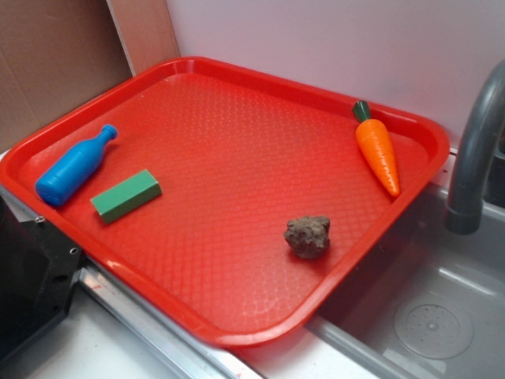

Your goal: Grab the green block.

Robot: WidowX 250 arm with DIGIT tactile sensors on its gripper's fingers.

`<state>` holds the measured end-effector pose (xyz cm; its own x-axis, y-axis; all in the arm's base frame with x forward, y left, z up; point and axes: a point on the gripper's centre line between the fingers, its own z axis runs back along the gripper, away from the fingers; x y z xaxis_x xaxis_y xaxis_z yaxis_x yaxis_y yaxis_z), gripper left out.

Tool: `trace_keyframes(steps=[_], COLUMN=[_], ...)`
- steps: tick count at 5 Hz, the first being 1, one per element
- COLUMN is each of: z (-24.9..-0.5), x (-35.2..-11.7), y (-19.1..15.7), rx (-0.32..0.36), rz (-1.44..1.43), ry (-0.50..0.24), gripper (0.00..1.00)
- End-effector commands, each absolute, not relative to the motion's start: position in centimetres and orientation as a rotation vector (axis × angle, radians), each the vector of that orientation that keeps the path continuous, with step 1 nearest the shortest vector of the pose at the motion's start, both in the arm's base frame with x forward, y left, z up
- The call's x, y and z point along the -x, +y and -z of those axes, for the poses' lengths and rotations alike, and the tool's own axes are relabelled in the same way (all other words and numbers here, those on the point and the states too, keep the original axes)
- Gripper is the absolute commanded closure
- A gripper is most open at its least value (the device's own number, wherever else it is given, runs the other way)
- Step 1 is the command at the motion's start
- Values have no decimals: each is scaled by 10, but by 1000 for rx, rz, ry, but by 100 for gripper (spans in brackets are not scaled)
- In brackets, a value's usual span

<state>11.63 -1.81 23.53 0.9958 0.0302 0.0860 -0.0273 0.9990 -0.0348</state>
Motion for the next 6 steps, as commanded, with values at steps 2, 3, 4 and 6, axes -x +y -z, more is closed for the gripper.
trace_keyframes(steps=[2,3,4,6], z=[-185,-135,-85,-31], x=[-124,-129,-135,-142], y=[-3,5,9,7], rx=[49,27,41,34], rz=[7,11,24,175], ry=[-114,-84,-53,1], gripper=[0,0,0,0])
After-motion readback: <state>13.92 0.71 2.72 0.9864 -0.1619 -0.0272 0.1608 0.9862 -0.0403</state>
